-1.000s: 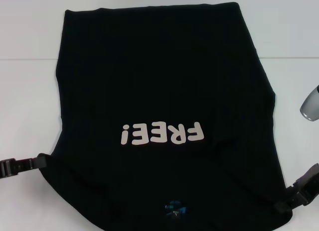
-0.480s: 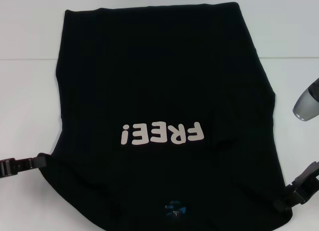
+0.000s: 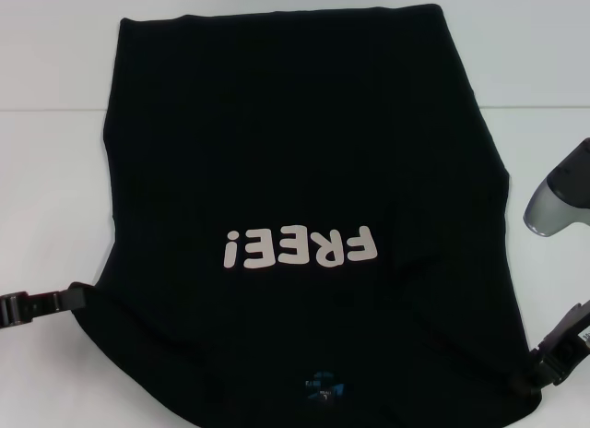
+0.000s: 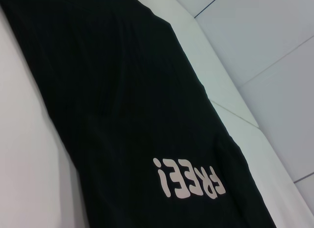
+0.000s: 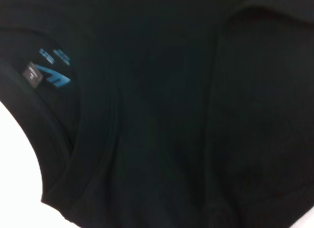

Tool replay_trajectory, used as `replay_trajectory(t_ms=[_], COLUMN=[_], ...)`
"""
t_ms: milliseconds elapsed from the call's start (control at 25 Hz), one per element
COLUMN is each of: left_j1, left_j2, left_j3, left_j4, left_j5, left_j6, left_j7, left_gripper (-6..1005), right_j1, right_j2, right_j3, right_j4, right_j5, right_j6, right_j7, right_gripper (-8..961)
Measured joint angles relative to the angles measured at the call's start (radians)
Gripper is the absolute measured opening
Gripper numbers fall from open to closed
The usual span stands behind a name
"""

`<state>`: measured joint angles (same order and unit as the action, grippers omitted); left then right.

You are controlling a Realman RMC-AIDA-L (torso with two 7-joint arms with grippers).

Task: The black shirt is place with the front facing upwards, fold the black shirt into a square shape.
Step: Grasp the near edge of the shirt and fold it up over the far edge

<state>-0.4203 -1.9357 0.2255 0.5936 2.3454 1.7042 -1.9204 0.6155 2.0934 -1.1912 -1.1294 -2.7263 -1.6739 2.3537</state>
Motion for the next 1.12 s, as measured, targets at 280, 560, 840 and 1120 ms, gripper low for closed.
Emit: replay_trajectory(t_ms=[280,560,840,1120], left_j1=[0.004,0.005,0.008,0.013], left_j2=[0.000,0.000,0.001,0.008], left_j3=[-0.001,-0.002,-0.005,-0.009], left_j4=[0.000,0.000,0.000,0.005], left_j5=[0.000,0.000,-0.004,-0.008], left_j6=[0.000,-0.002,0.001,0.014], left_j7=[0.001,0.004,0.006,0.006], left_gripper=[7,6,6,6], right_j1=[-0.008,-0.011,-0.061,-0.205], right_j2=[0.000,0.002,0.004,0.002], right_j3=[-0.003,-0.011,0.051,0.185], right_j4=[-0.028,-0.035,-0.086,-0.181], right_j5=[0.001,0.002,0.046,0.240], right_j6=[0.002,0.002,0.027,0.049], right_j7=[0.006,0.007,0.008,-0.019], right_gripper=[226,82,20,20])
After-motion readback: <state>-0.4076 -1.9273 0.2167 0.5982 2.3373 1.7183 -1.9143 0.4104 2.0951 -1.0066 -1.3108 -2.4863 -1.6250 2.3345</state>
